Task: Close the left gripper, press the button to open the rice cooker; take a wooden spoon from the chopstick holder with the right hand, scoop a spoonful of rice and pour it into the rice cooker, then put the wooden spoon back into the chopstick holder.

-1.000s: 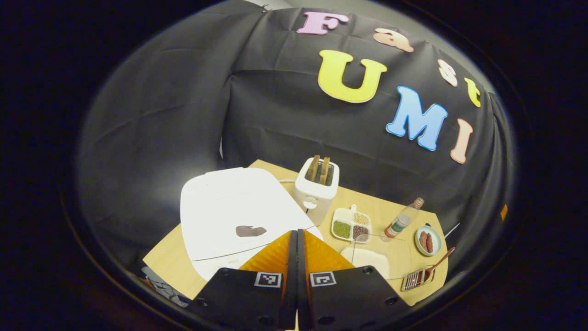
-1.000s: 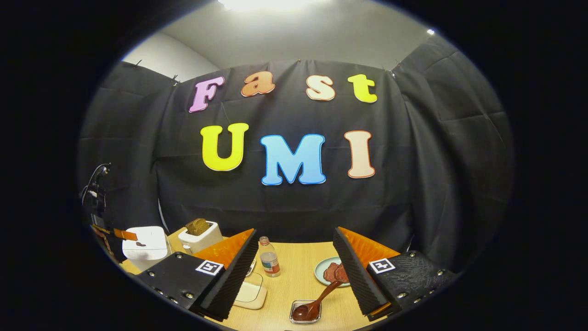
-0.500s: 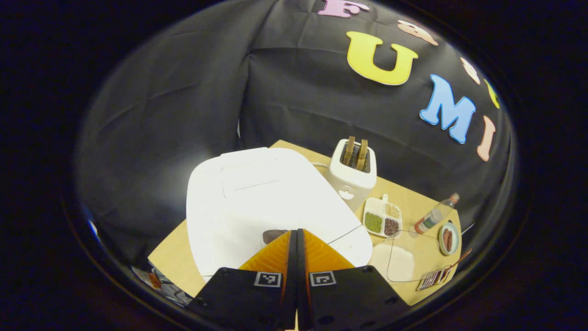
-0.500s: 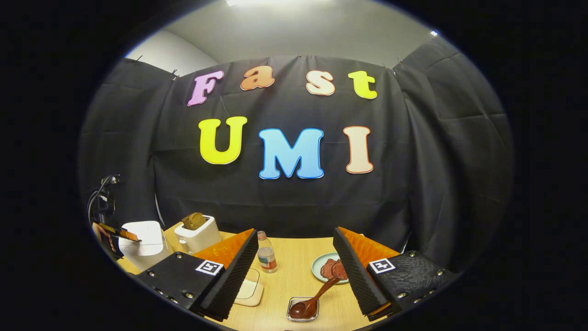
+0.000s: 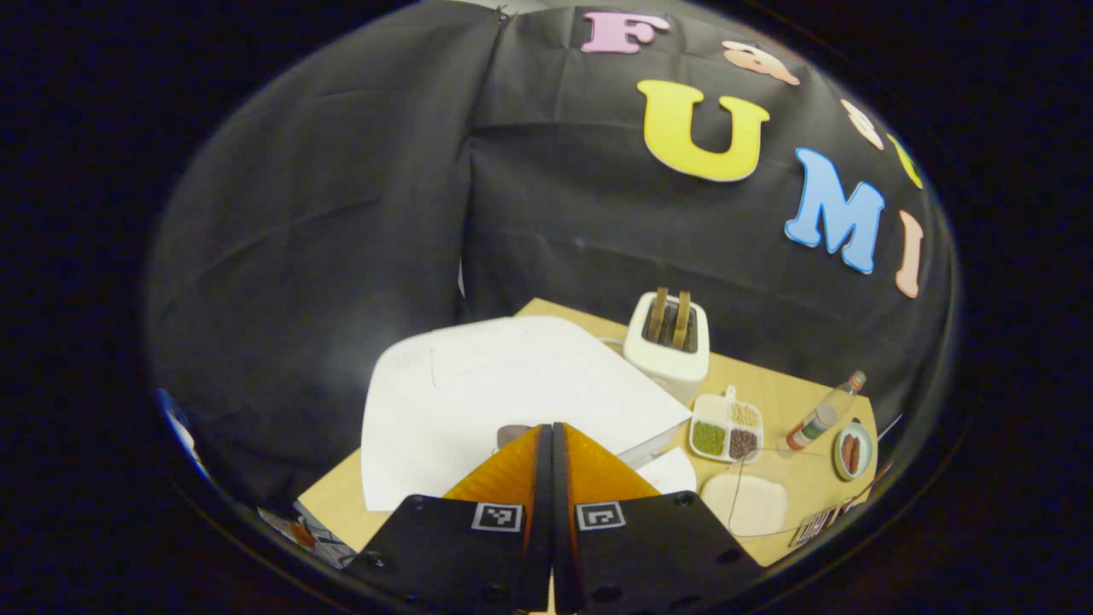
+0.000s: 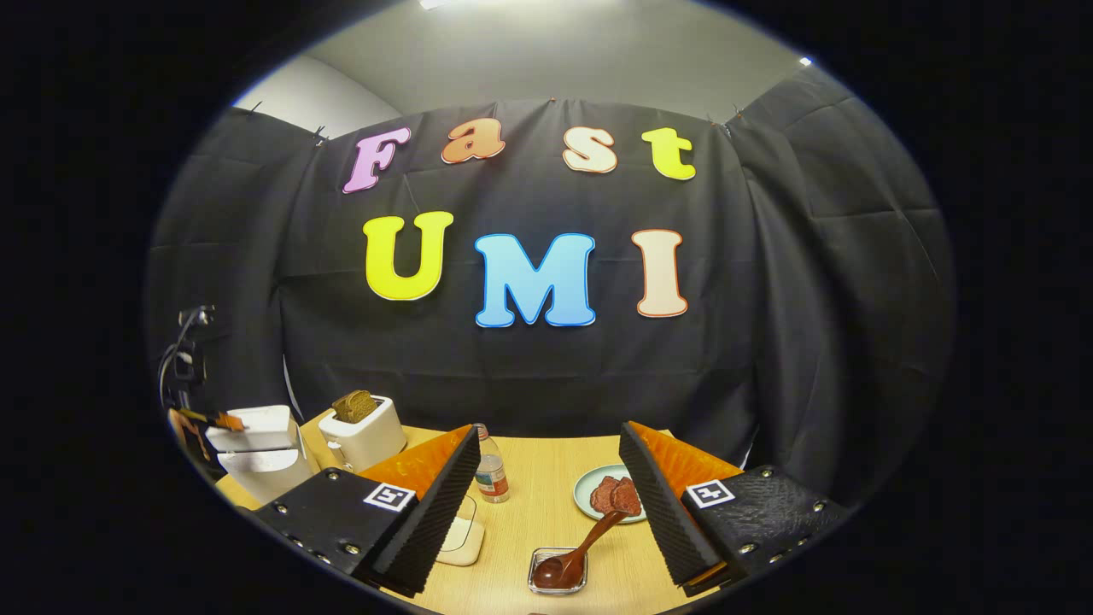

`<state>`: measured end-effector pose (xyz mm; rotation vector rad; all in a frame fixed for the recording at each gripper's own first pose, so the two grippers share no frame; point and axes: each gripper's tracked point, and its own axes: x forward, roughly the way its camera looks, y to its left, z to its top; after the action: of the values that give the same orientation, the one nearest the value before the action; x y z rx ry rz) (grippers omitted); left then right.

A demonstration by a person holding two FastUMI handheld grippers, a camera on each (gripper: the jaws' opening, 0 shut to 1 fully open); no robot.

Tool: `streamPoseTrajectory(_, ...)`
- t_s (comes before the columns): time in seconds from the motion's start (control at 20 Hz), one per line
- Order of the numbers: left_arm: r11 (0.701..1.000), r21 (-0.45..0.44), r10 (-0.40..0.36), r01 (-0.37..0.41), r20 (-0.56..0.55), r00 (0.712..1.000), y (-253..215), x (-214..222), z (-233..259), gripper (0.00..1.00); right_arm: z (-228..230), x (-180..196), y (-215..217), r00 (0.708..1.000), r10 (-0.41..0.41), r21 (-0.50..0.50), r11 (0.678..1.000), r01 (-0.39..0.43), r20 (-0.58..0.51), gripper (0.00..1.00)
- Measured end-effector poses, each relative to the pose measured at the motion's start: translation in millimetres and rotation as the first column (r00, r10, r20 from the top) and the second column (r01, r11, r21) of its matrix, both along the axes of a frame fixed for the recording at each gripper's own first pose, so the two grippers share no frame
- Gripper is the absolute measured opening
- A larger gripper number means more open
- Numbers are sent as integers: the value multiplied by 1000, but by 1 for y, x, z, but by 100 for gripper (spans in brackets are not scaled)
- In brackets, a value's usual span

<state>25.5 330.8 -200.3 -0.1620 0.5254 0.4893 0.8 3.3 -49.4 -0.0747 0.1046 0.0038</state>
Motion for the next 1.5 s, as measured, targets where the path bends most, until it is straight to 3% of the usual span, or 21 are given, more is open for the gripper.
streamPoseTrajectory(0.1,998,66,5,-10,83,997,4,1,47,13,0,-1,1,1000,5,-2,1000,-5,2,99)
streamPoseTrajectory(0.2,999,53,-15,8,135,991,-5,2,79,25,0,-2,1,1000,9,4,1000,-9,2,99)
streamPoseTrajectory(0.35,999,47,-30,21,180,983,-19,-4,97,62,-1,-6,1,1000,14,4,1000,-14,3,99)
streamPoseTrajectory(0.4,998,64,-33,21,201,979,-24,-7,106,59,-2,-6,-1,1000,15,1,1000,-15,3,100)
streamPoseTrajectory(0.5,995,91,-72,48,279,958,-47,-13,132,64,-4,-7,-6,1000,14,4,1000,-14,5,100)
streamPoseTrajectory(0.55,992,111,-90,56,325,941,-60,-16,147,72,-5,-8,-9,1000,14,10,1000,-14,4,96)
streamPoseTrajectory(0.65,985,162,-116,53,410,905,-80,-27,170,80,-9,-5,-14,1000,23,19,1000,-23,0,99)
streamPoseTrajectory(0.85,973,223,-173,62,523,834,-123,-44,195,84,-30,3,-35,999,6,40,999,-5,-40,99)
streamPoseTrajectory(0.95,962,248,-227,114,500,836,-147,-50,188,85,-45,12,-51,997,-13,54,998,17,-70,99)
streamPoseTrajectory(1.15,936,289,-327,202,496,804,-190,-58,193,84,-80,41,-84,987,-31,67,997,42,-155,99)
streamPoseTrajectory(1.35,920,313,-363,237,449,817,-217,-59,184,84,-123,64,-102,969,-22,67,997,40,-248,100)
streamPoseTrajectory(1.5,914,307,-384,267,437,813,-234,-59,183,84,-159,73,-103,943,14,121,992,28,-332,99)
